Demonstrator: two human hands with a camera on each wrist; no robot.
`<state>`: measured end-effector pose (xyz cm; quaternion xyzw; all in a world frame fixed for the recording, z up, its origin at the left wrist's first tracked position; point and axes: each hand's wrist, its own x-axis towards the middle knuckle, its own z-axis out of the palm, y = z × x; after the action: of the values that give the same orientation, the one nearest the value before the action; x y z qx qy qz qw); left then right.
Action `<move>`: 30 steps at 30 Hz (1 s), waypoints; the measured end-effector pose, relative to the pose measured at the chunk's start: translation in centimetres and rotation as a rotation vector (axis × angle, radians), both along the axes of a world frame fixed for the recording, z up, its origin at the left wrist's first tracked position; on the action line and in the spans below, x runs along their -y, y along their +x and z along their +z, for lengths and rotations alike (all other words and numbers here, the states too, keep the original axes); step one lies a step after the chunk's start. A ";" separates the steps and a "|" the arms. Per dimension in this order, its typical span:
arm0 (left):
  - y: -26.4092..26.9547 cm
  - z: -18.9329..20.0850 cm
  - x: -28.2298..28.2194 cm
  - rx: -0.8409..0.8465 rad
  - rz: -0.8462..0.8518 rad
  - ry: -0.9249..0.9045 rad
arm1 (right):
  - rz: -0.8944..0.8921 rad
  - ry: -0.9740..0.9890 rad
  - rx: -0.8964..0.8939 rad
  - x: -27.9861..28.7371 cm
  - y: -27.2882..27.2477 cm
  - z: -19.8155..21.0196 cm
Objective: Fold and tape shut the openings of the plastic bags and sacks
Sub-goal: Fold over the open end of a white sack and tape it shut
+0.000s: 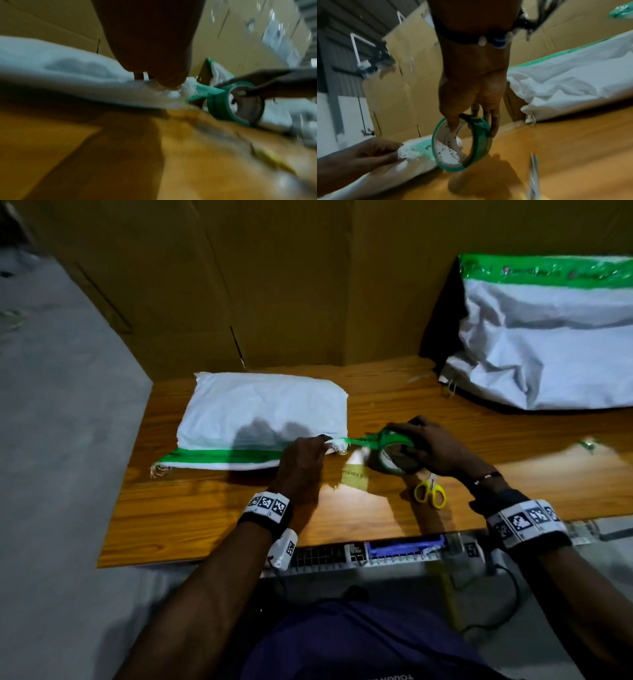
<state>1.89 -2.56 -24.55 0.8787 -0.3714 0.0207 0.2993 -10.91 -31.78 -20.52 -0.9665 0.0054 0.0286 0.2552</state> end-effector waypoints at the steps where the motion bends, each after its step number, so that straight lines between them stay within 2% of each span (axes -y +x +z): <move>1: 0.8 0.5 0.4 -0.043 -0.004 -0.012 | 0.009 0.012 0.027 0.4 0.1 0.6; 4: 3.1 3.4 1.1 -0.155 -0.063 -0.030 | -0.002 0.043 0.116 0.6 0.4 2.9; 9: 6.3 8.4 2.6 -0.120 -0.105 -0.088 | -0.131 0.183 0.166 -0.4 0.3 5.6; 12: 7.5 10.6 3.6 -0.200 -0.072 -0.190 | -0.185 0.279 0.224 -2.0 0.9 7.1; 17: 9.3 13.9 4.9 -0.307 -0.121 -0.322 | -0.282 0.425 0.341 -5.6 1.5 9.8; 22: 10.2 15.8 5.6 -0.329 -0.138 -0.388 | -0.384 0.575 0.407 -8.4 2.9 11.1; 30: 11.4 17.1 5.2 -0.388 -0.064 -0.436 | -0.514 0.527 0.511 -11.2 5.8 11.1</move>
<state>13.33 -7.79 -7.44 0.7690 -0.3216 -0.0778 0.5469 -5.09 -20.61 -9.46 -0.8116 0.1749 -0.2750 0.4848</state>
